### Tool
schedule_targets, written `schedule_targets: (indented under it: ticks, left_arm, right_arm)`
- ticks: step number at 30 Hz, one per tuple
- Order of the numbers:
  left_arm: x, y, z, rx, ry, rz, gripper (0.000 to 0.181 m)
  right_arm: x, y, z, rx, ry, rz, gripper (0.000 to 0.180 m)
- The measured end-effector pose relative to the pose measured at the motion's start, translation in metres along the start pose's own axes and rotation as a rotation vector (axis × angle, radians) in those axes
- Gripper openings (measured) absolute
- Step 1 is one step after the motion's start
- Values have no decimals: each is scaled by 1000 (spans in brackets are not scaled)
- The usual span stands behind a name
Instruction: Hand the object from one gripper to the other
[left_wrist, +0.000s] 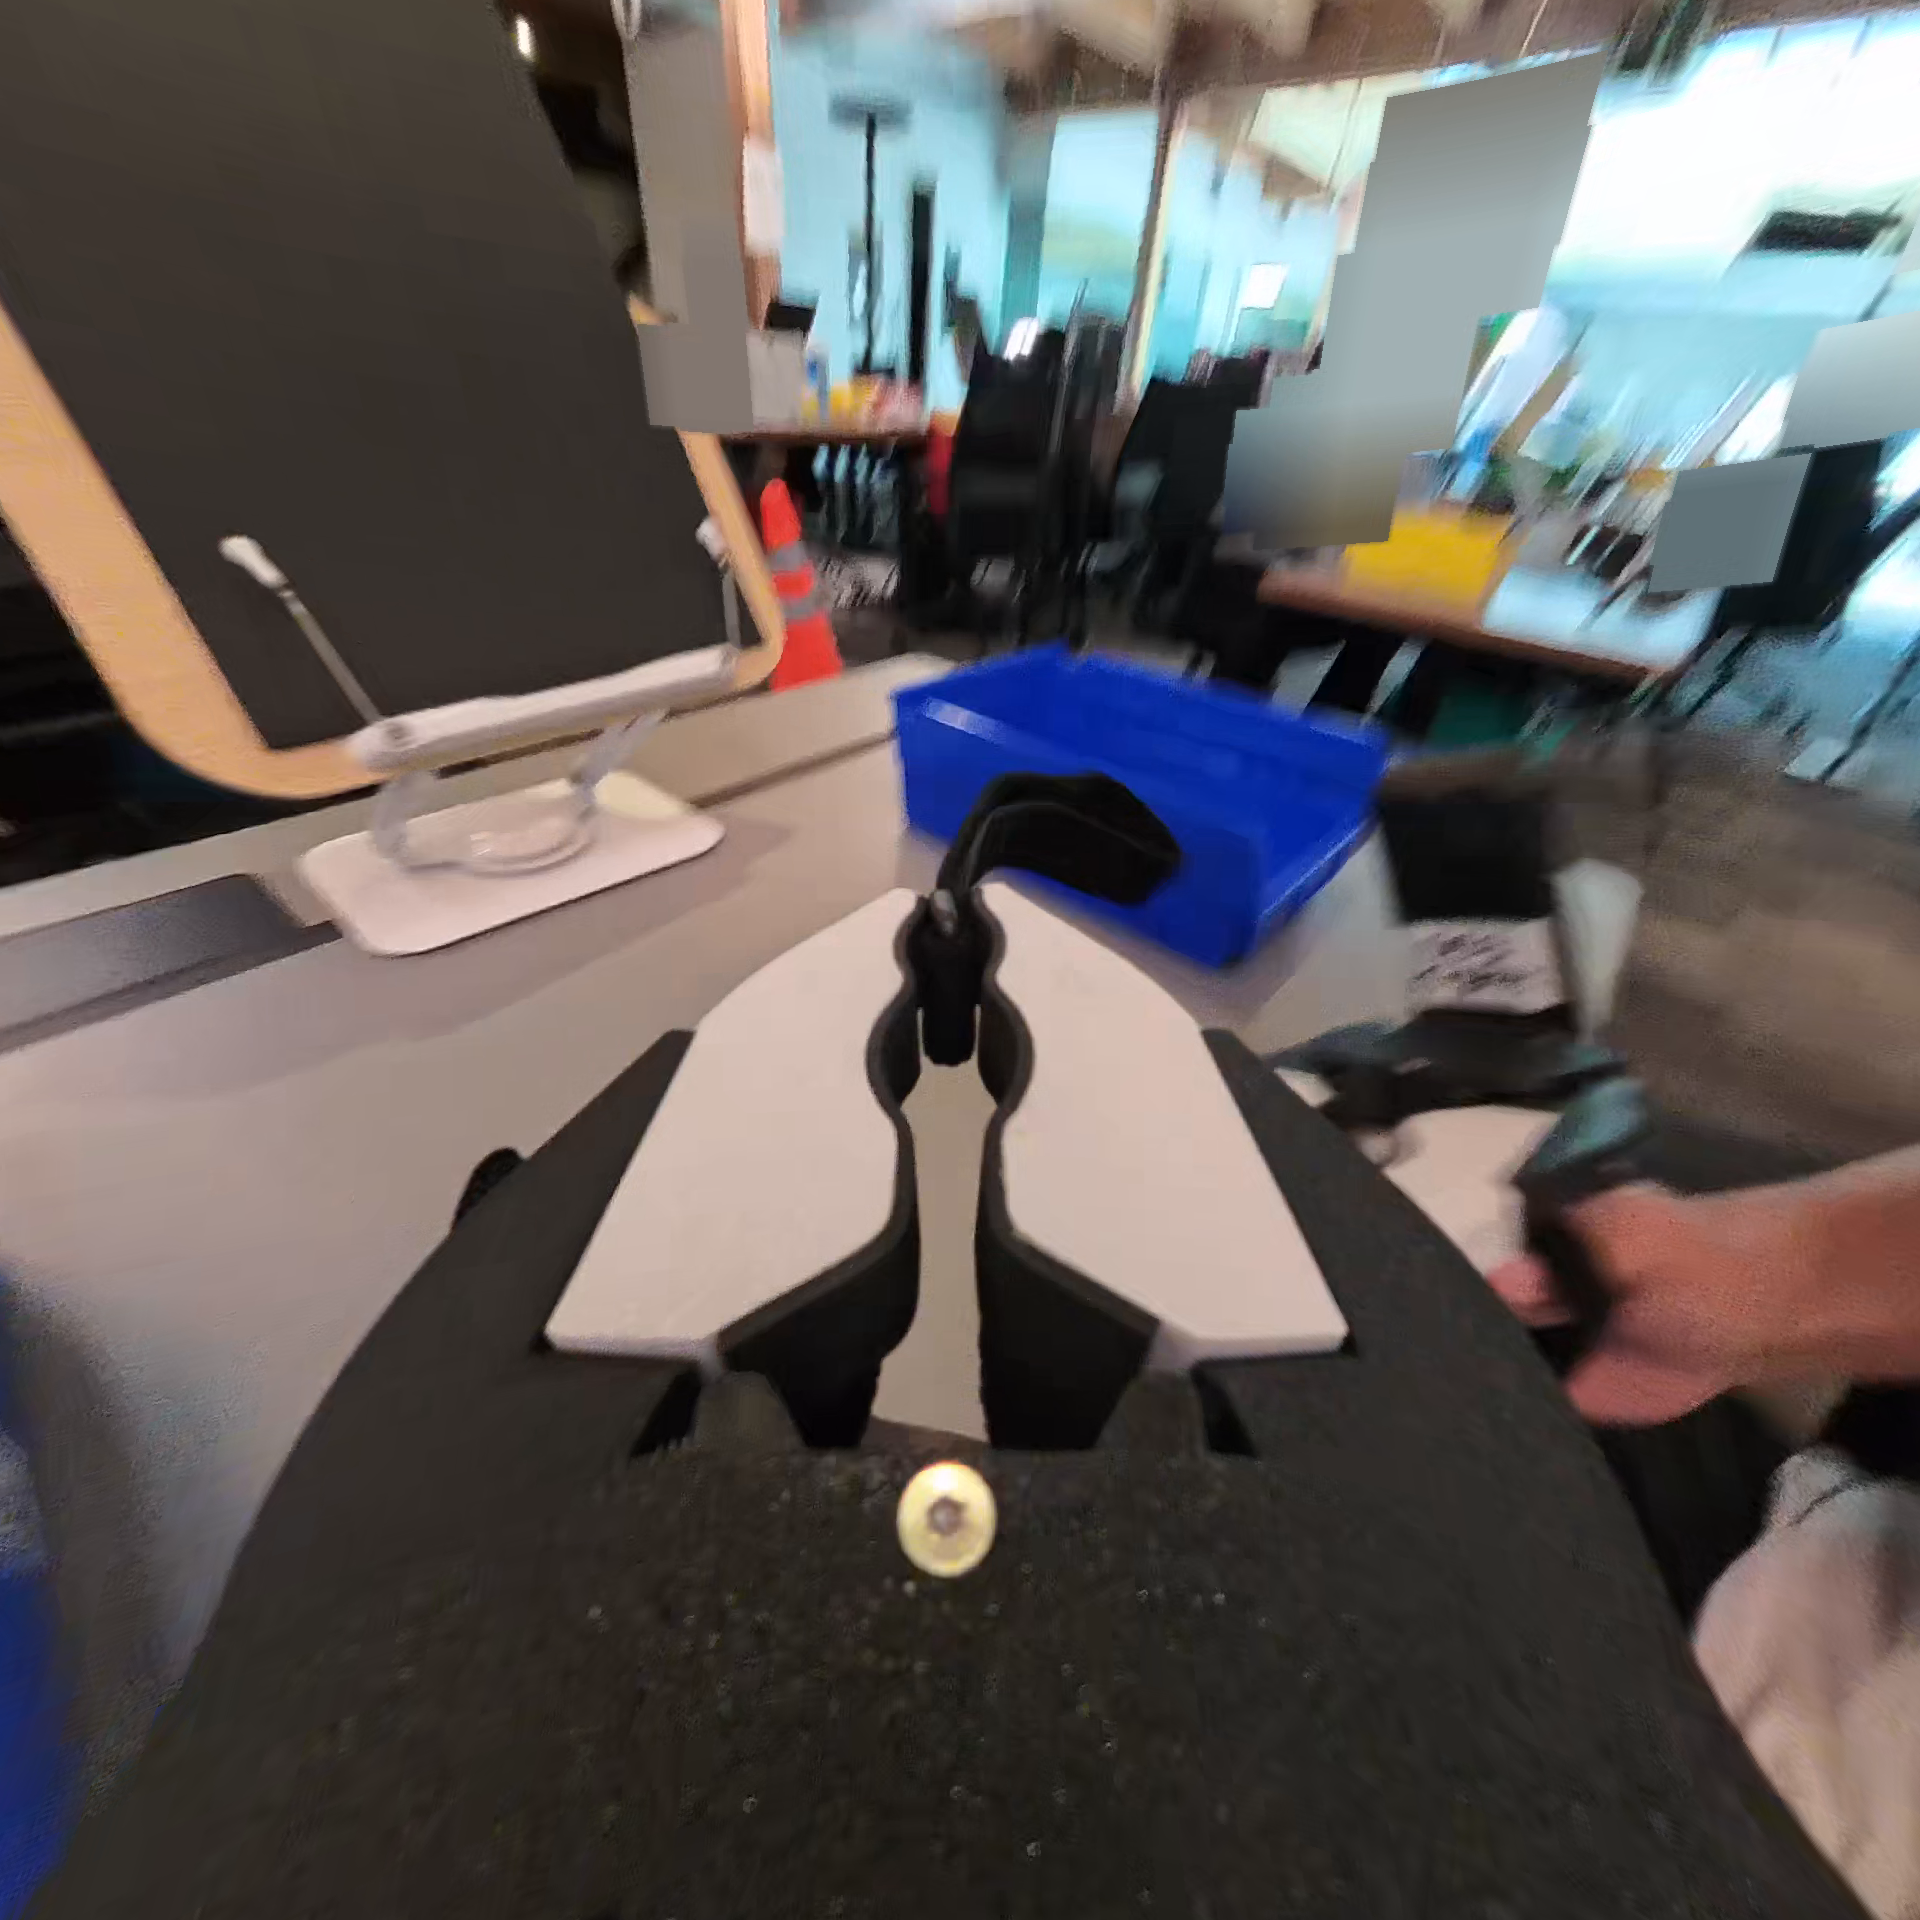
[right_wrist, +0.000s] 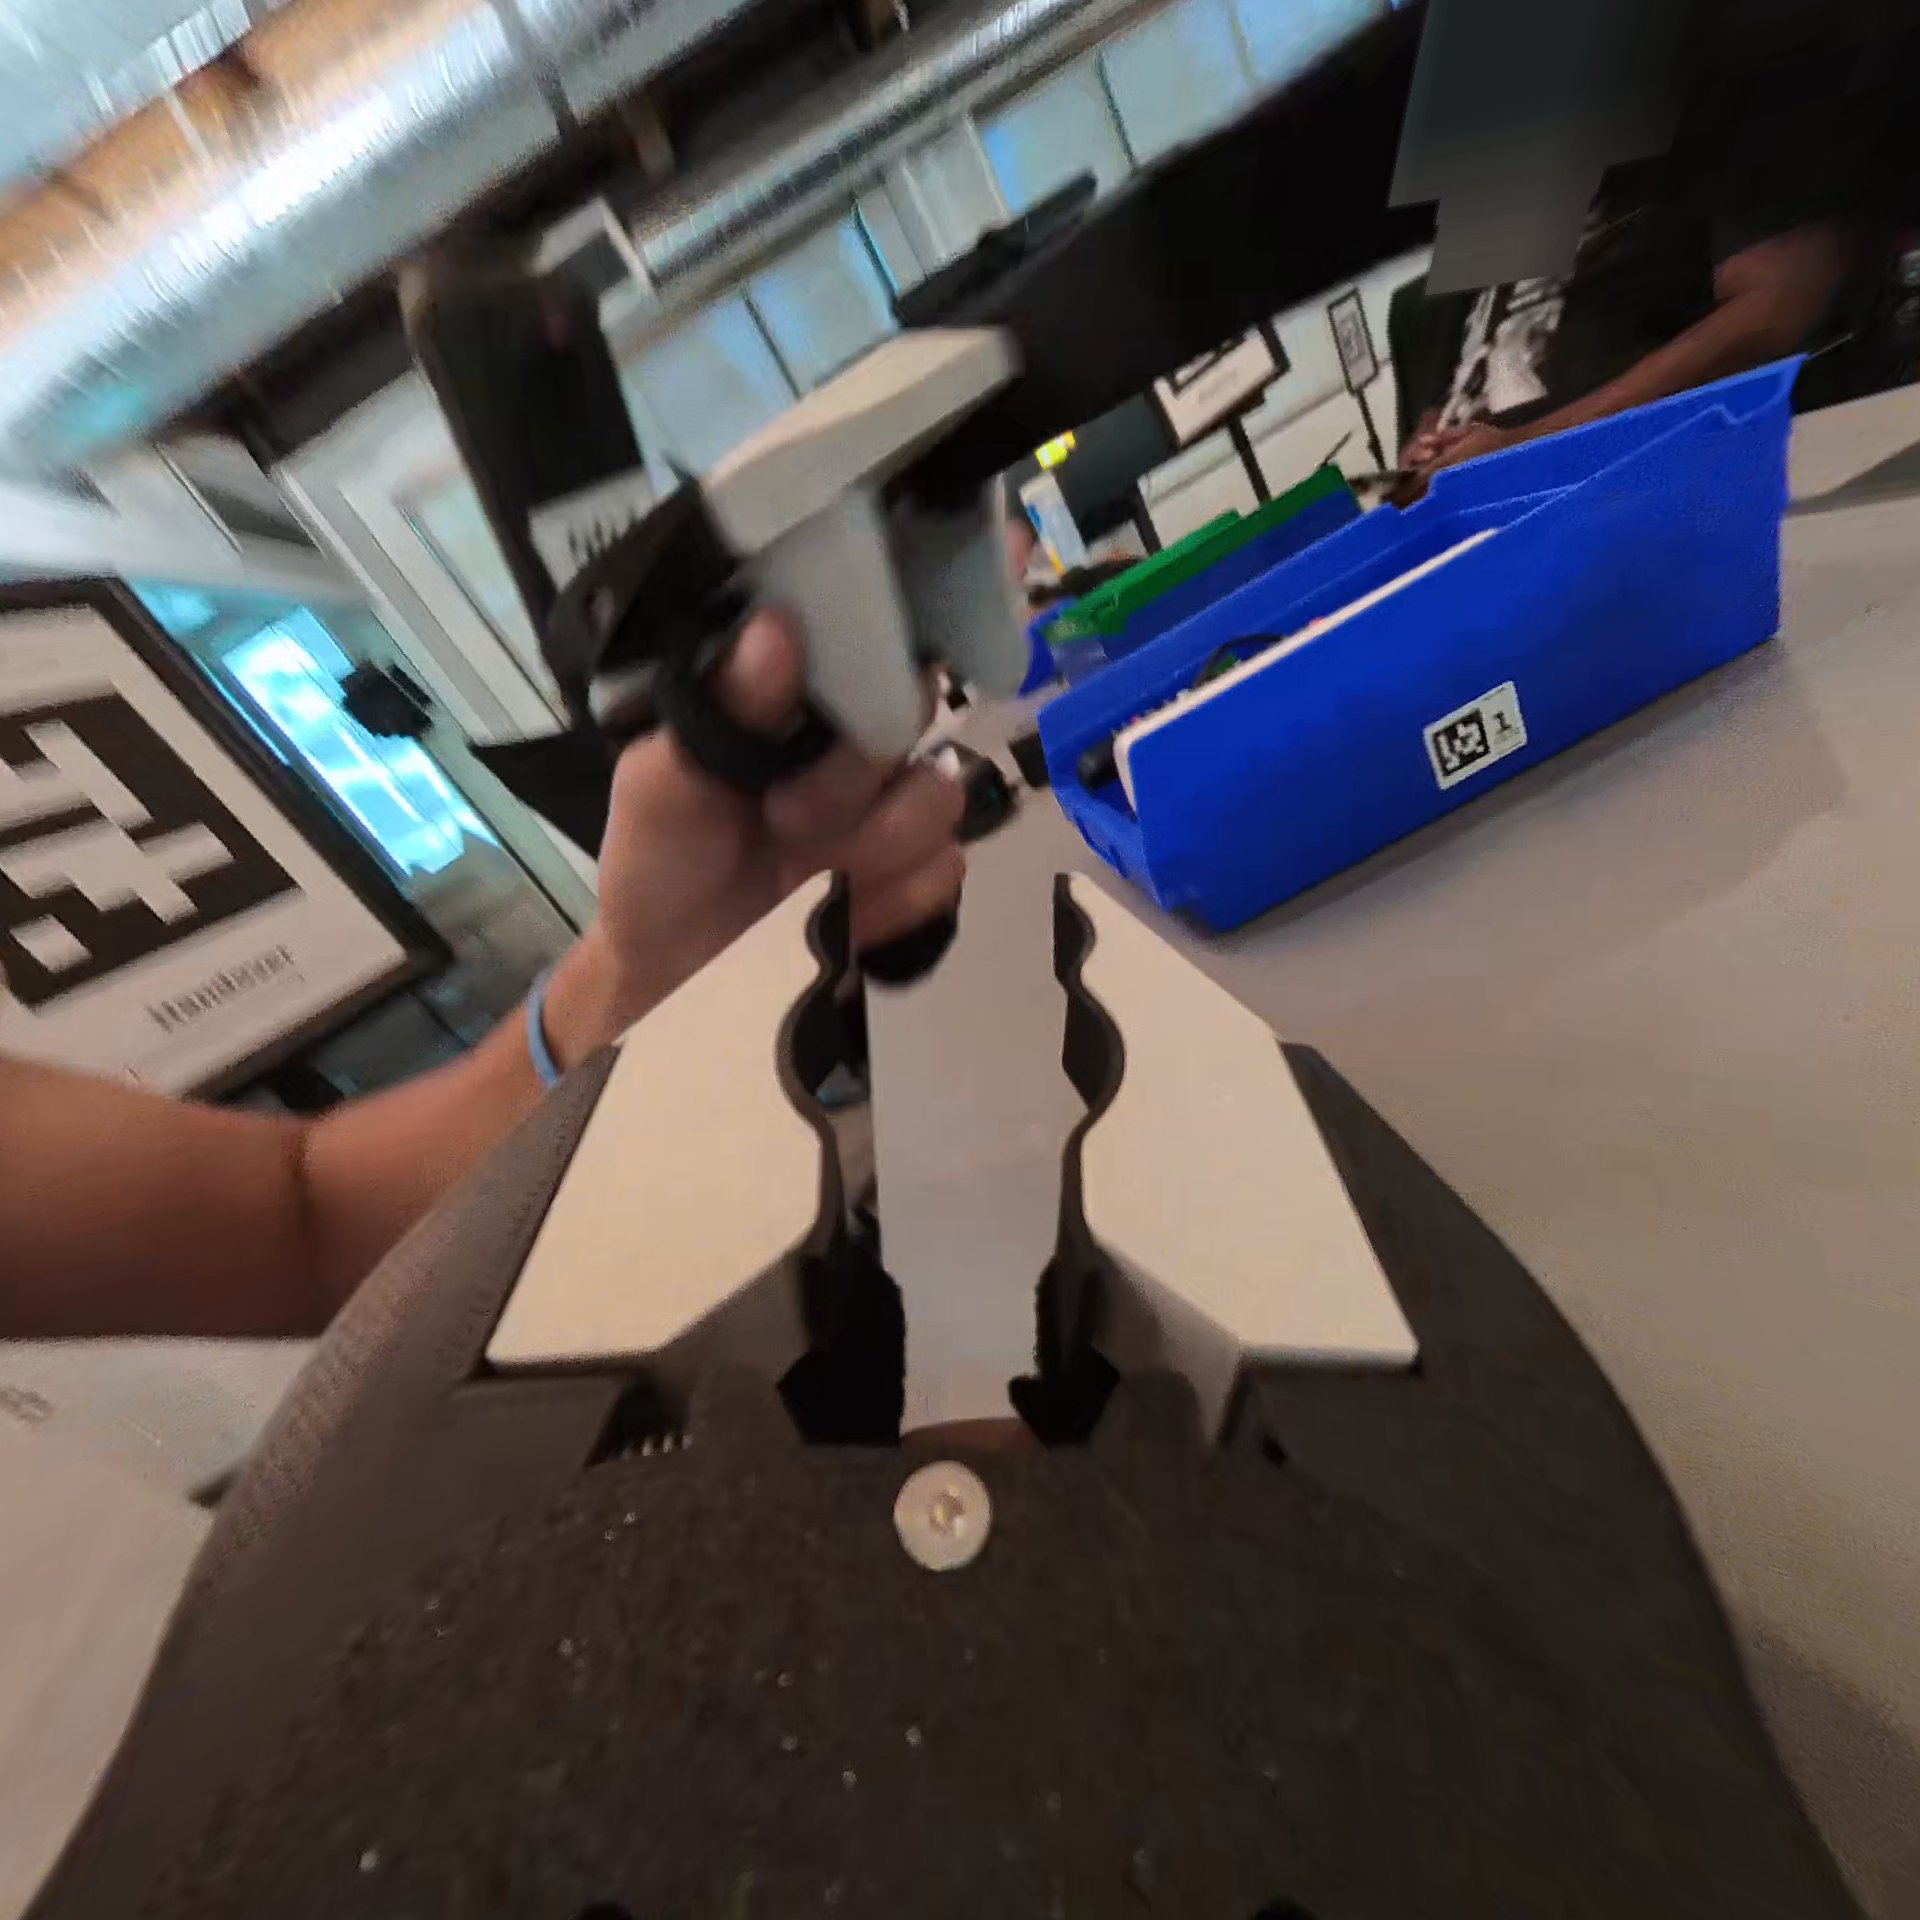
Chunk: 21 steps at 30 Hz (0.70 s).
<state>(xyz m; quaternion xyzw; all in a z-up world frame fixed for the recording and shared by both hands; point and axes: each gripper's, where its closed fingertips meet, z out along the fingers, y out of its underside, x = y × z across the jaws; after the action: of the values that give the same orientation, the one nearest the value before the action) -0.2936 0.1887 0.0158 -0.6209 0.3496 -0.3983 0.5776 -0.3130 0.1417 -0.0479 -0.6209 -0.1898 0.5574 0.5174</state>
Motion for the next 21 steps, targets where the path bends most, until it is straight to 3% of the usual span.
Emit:
schedule_targets:
  ticks: [4,10,12,21]
  left_arm:
    - [21,6,-2,184,95,-260,5]
    - [33,25,1,210,197,-435,5]
    - [37,33,5,196,220,-472,5]
    - [44,47,10,113,293,-438,5]
  right_arm:
    - [9,-35,0,179,-79,112,45]
    - [19,-63,-28,311,-121,154,38]
    - [12,-60,-31,274,-177,135,6]
    - [17,-50,-40,161,-195,145,4]
